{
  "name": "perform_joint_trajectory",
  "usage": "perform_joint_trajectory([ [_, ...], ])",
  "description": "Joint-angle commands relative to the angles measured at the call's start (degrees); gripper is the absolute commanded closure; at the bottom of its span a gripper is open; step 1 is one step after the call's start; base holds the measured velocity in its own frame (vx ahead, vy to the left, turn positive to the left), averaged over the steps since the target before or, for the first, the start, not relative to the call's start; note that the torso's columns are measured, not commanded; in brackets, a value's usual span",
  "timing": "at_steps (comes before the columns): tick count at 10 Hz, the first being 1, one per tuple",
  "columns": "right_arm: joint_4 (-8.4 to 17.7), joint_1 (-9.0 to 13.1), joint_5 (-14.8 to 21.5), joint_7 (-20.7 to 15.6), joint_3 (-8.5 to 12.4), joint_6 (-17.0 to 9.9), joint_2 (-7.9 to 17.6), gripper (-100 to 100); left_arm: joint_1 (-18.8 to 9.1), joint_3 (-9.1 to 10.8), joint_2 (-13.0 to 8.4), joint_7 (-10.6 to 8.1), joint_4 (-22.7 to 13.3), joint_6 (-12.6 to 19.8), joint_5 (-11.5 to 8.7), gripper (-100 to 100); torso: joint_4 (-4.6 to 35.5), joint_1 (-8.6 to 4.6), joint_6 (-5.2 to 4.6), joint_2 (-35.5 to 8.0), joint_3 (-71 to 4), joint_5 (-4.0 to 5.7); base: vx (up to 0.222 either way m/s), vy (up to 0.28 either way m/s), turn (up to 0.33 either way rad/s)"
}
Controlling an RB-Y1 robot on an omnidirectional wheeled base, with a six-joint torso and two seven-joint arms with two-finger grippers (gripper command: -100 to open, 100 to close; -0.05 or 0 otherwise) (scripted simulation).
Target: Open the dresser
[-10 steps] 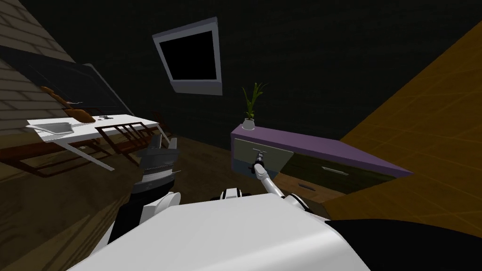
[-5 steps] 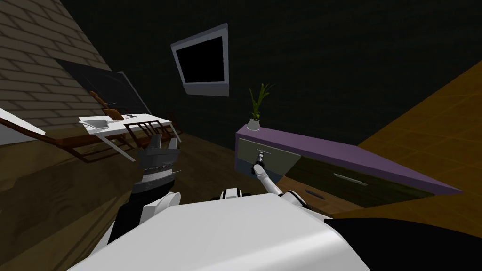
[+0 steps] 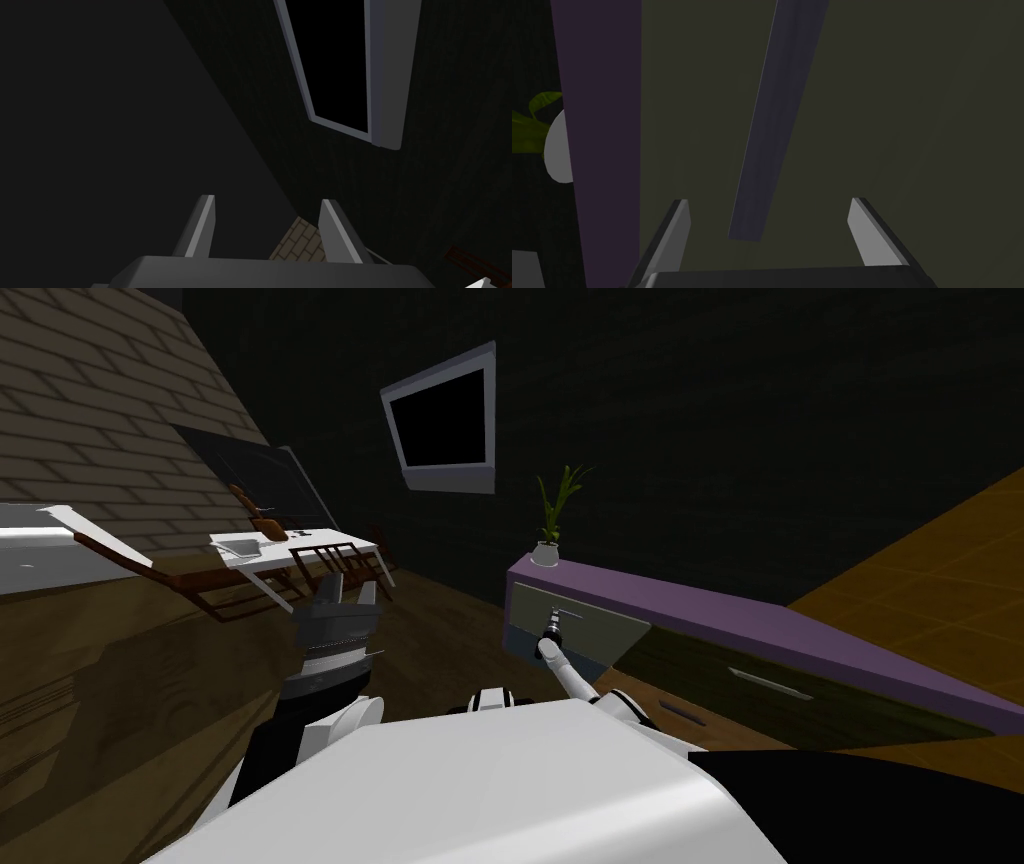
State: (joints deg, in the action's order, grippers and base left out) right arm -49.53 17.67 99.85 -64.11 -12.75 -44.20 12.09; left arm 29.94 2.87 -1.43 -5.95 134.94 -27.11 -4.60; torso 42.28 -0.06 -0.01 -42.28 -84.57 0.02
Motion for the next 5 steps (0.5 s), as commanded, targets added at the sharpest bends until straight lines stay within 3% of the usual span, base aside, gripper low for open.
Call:
perform_joint_trajectory([
  [1,-0.19,0.20,-0.06,-0.47,0.04,0.20,-0.23,100,0.00,0.00,0.00,0.00,0.00,0.00,0.00,0,0.00,0.02,0.01,0.00,0.00,-0.01,-0.085,0.050,-0.027],
  [5,-0.62,0.67,-0.19,-1.58,0.13,0.66,-0.76,100,-0.02,-0.01,0.01,0.00,0.00,0.00,0.00,0,0.03,0.11,0.02,-0.08,0.06,-0.03,-0.175,0.101,-0.033],
])
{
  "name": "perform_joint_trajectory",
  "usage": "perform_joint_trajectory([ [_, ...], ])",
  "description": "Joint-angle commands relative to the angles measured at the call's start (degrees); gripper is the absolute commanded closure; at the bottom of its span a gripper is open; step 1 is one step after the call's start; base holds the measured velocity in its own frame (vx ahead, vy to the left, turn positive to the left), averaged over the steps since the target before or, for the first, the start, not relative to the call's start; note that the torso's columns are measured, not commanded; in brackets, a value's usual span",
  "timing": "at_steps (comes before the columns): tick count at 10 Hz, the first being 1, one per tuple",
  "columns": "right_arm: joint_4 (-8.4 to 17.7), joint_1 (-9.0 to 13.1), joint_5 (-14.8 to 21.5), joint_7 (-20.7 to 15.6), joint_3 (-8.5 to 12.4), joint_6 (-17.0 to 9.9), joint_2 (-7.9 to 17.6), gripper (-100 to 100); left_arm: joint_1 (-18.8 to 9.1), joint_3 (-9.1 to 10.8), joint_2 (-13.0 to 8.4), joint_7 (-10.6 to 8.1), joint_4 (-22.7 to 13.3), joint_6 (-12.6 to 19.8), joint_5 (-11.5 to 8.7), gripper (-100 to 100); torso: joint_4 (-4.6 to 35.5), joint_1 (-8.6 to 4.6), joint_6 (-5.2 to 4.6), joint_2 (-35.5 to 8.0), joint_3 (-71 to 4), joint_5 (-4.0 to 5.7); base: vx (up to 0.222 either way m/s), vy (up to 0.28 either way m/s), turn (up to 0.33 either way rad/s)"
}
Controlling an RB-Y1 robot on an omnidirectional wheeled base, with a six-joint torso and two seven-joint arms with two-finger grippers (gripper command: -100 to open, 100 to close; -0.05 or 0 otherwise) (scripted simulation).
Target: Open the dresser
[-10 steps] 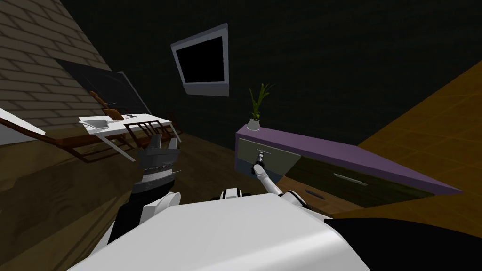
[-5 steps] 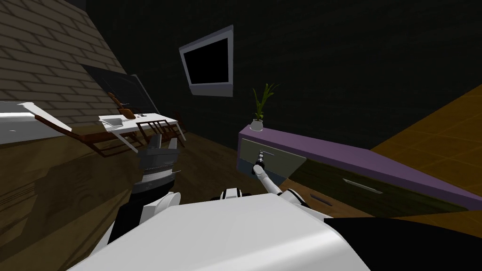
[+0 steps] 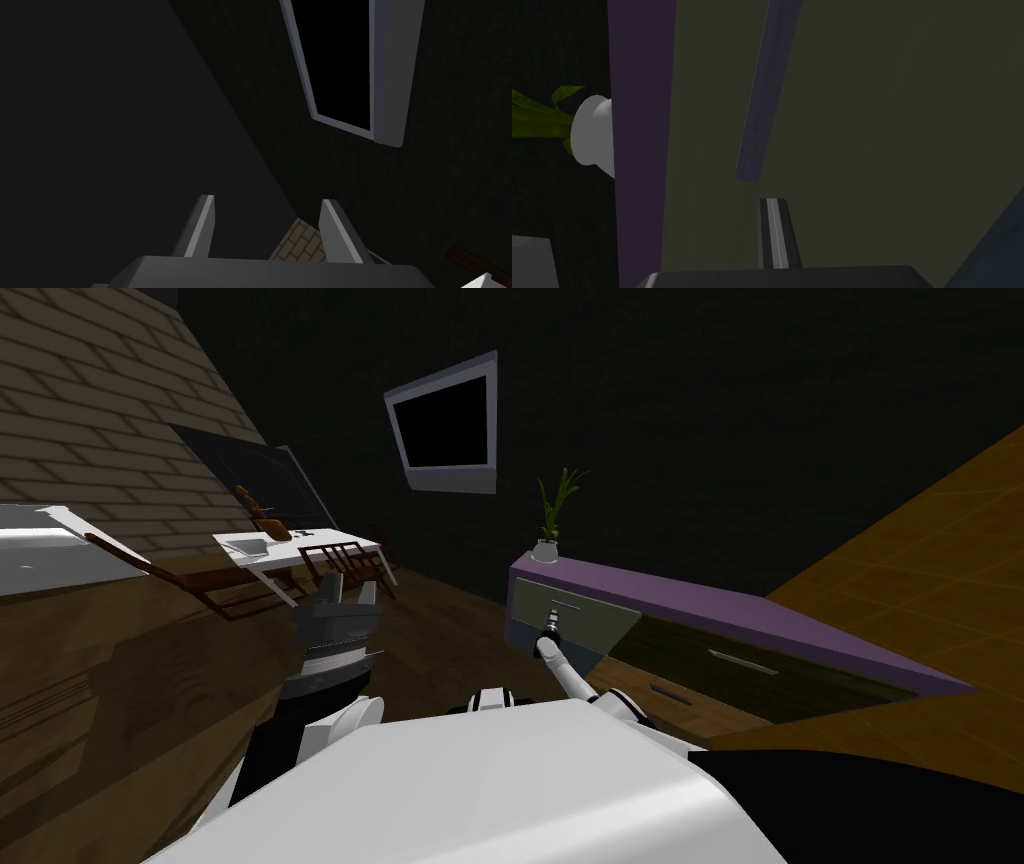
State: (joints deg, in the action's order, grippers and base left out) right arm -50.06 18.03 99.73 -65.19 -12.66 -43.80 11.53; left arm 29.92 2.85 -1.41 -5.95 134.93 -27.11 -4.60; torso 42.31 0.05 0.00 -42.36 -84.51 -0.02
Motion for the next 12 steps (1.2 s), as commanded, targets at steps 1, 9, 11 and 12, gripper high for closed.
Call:
perform_joint_trajectory([
  [1,-0.12,0.14,-0.03,-0.32,0.02,0.15,-0.12,100,0.00,0.00,0.00,0.00,0.00,0.00,0.00,0,-0.03,-0.08,-0.01,0.06,-0.05,0.03,-0.092,0.045,-0.009],
  [9,-1.17,3.71,-7.87,7.79,1.41,3.99,-1.21,-100,0.03,0.02,-0.02,0.00,0.00,-0.01,0.00,0,-0.01,0.01,0.00,0.00,0.00,0.00,0.041,-0.064,0.024],
  [11,-1.37,4.40,-9.36,9.35,1.68,4.72,-1.42,-100,0.03,0.02,-0.02,0.00,0.00,-0.01,0.00,0,-0.03,-0.08,-0.01,0.06,-0.04,0.03,0.030,-0.056,0.022],
  [12,-0.92,4.32,-8.66,8.98,1.48,4.32,-1.34,-100,0.03,0.02,-0.02,0.00,0.00,-0.01,0.00,0,-0.04,-0.03,0.00,0.11,-0.07,0.01,0.019,-0.020,0.005],
])
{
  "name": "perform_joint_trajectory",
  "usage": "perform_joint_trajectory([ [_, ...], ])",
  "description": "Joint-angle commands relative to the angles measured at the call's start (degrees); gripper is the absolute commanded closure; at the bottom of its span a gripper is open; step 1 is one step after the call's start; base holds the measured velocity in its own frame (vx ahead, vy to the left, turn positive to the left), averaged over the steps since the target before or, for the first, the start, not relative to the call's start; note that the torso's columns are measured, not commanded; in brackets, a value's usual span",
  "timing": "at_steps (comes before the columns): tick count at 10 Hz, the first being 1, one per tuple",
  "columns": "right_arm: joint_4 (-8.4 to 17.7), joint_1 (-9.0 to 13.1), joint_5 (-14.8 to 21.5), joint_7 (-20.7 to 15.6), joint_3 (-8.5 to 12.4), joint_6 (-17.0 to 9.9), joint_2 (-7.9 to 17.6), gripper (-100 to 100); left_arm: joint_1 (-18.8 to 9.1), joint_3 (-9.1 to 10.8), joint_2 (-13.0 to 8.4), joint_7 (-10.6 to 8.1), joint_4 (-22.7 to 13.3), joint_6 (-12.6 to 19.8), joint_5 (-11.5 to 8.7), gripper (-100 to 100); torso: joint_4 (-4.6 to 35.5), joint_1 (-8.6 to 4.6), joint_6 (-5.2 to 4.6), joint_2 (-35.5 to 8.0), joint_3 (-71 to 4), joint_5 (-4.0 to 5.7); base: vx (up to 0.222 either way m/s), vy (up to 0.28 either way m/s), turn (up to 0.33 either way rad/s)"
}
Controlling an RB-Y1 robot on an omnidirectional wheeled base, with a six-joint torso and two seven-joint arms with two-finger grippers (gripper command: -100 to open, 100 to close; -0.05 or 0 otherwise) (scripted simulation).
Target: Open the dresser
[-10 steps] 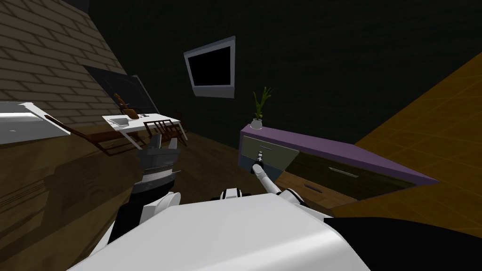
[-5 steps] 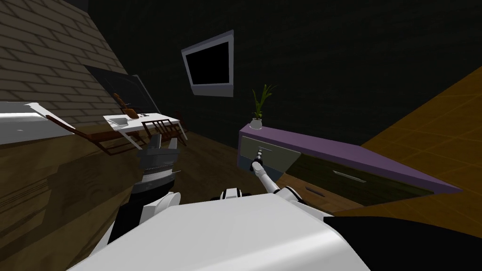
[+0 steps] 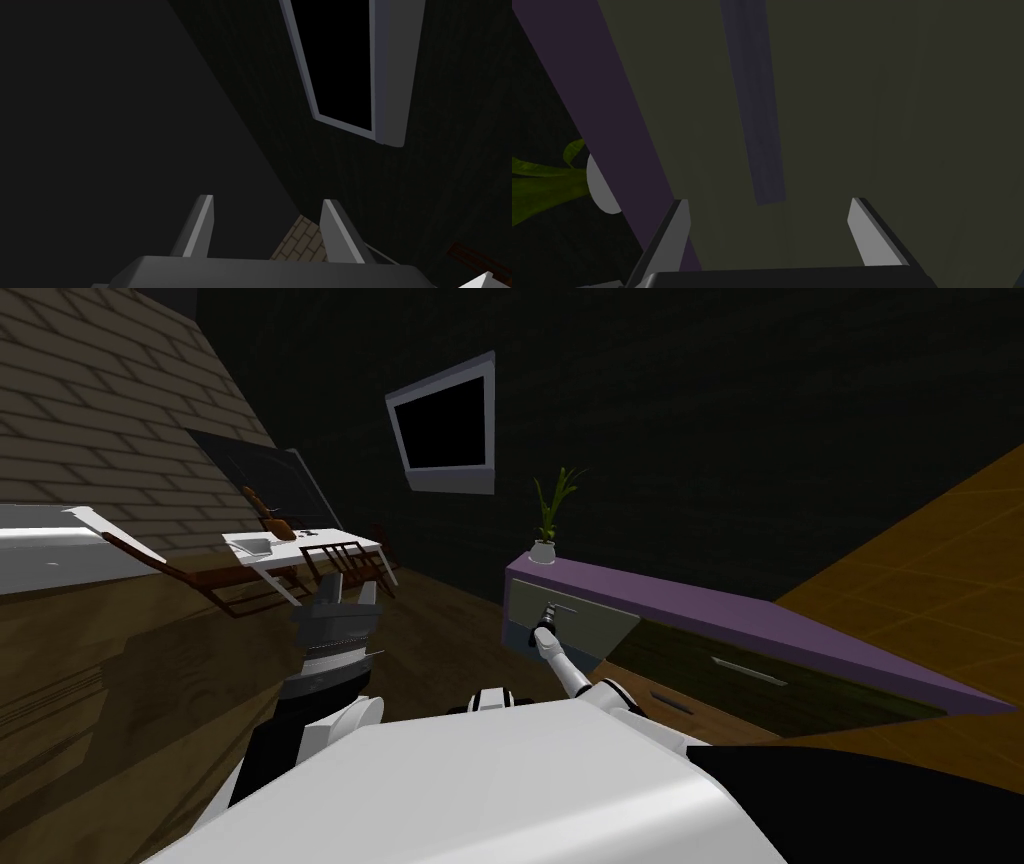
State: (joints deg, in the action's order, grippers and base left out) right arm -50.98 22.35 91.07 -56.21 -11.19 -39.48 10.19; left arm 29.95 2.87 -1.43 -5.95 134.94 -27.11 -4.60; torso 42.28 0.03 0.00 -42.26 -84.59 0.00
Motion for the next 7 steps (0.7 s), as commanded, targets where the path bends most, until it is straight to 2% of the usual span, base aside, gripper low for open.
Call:
perform_joint_trajectory([
  [1,0.02,0.06,-0.08,0.28,0.01,0.08,0.00,-100,0.00,0.00,0.00,0.00,0.00,0.00,0.00,0,0.00,0.08,0.00,-0.05,0.02,-0.02,0.000,0.000,0.000],
  [2,0.02,0.05,-0.07,0.25,0.01,0.08,0.01,100,0.00,0.00,0.00,0.00,0.00,0.00,0.00,0,0.02,0.08,0.00,-0.09,0.05,-0.03,0.000,0.000,0.000],
  [4,-0.12,0.30,-0.21,-0.32,0.06,0.18,-0.38,100,-0.01,-0.01,0.01,0.00,0.00,0.00,0.00,0,0.07,0.09,0.00,-0.30,0.17,-0.02,-0.113,0.045,-0.027],
  [7,-0.33,0.68,-0.42,-1.20,0.12,0.33,-0.96,100,-0.03,-0.02,0.02,0.00,0.00,0.01,0.00,0,0.05,0.19,0.01,-0.17,0.11,-0.05,-0.182,0.113,-0.027],
])
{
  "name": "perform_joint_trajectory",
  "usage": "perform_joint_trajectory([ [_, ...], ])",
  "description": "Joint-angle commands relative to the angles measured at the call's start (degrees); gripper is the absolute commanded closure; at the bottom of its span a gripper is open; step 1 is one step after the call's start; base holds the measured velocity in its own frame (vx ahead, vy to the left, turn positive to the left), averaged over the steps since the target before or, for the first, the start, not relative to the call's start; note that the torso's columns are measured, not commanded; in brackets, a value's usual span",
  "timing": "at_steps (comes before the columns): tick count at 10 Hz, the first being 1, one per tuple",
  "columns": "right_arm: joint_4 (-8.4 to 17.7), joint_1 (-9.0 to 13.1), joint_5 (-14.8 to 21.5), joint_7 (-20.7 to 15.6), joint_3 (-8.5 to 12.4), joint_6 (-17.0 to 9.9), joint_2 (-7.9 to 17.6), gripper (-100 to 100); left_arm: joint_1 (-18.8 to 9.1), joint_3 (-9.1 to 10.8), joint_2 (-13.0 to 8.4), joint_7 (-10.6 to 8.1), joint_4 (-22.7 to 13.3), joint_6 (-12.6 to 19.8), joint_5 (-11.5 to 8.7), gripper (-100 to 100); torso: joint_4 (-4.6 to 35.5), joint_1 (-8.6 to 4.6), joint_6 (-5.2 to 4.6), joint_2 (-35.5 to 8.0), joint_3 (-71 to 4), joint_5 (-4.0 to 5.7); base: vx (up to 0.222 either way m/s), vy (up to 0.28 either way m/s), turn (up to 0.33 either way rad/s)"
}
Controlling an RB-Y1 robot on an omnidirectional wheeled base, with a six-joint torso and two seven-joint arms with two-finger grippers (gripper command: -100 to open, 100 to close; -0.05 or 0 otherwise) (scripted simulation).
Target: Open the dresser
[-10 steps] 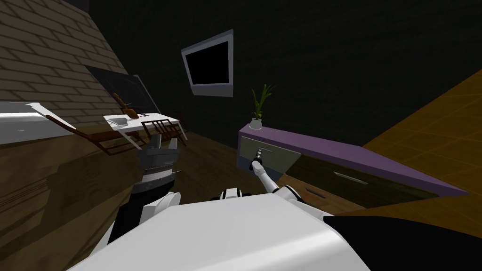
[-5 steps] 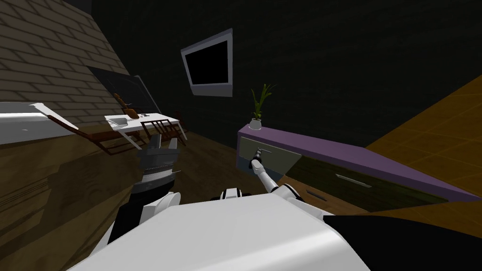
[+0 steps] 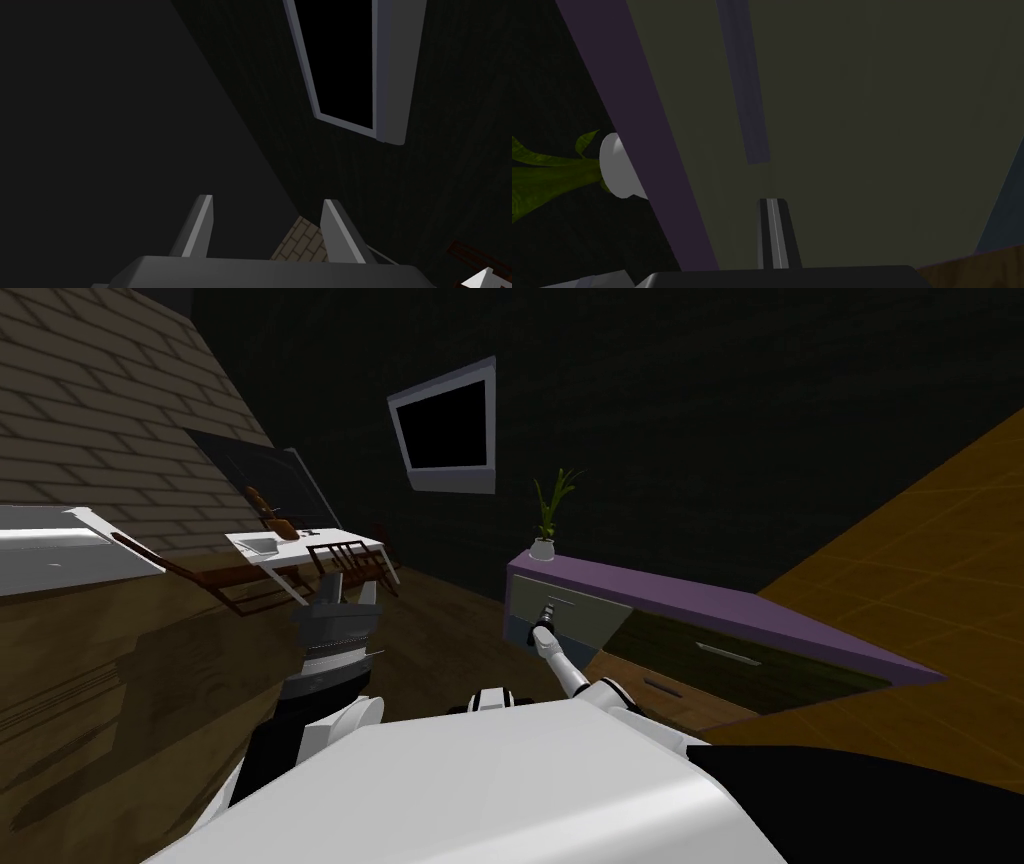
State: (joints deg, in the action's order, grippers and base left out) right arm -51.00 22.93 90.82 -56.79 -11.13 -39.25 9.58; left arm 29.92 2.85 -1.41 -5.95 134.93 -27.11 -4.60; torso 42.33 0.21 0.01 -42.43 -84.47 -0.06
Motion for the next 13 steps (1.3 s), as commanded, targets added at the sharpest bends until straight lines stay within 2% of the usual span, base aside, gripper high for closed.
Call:
perform_joint_trajectory([
  [1,-0.28,-0.02,-0.11,-0.34,0.04,0.06,-0.21,100,0.00,0.00,0.00,0.00,0.00,0.00,0.00,0,-0.03,-0.16,-0.01,0.09,-0.06,0.03,-0.093,0.049,-0.007],
  [2,-0.29,-0.04,-0.45,0.25,0.11,0.25,-0.07,-100,0.01,0.01,-0.01,0.00,0.00,0.00,0.00,0,-0.11,-0.44,-0.02,0.44,-0.26,0.11,0.053,-0.047,0.027],
  [3,-0.29,-0.03,-0.51,0.42,0.13,0.28,-0.02,-100,0.03,0.02,-0.02,0.00,0.00,-0.01,0.00,0,-0.22,-0.68,-0.03,0.79,-0.48,0.19,0.128,-0.081,0.023],
  [8,-0.22,0.02,-1.03,1.70,0.25,0.55,0.35,-100,0.04,0.03,-0.02,0.00,0.01,-0.01,0.00,0,-0.02,-0.10,-0.01,0.08,-0.05,0.02,0.141,-0.075,0.019],
  [11,-5.68,-6.59,-6.19,2.75,1.05,0.12,6.42,-100,0.02,0.00,-0.01,0.00,0.00,0.00,0.00,0,0.02,0.05,0.01,-0.06,0.04,-0.02,0.032,0.058,0.235],
  [13,-5.68,-6.59,-6.19,2.75,1.05,0.12,6.99,-100,0.02,0.01,-0.01,0.00,0.01,-0.01,0.00,0,-0.05,-0.25,-0.06,0.13,-0.10,0.06,0.013,0.043,0.038],
])
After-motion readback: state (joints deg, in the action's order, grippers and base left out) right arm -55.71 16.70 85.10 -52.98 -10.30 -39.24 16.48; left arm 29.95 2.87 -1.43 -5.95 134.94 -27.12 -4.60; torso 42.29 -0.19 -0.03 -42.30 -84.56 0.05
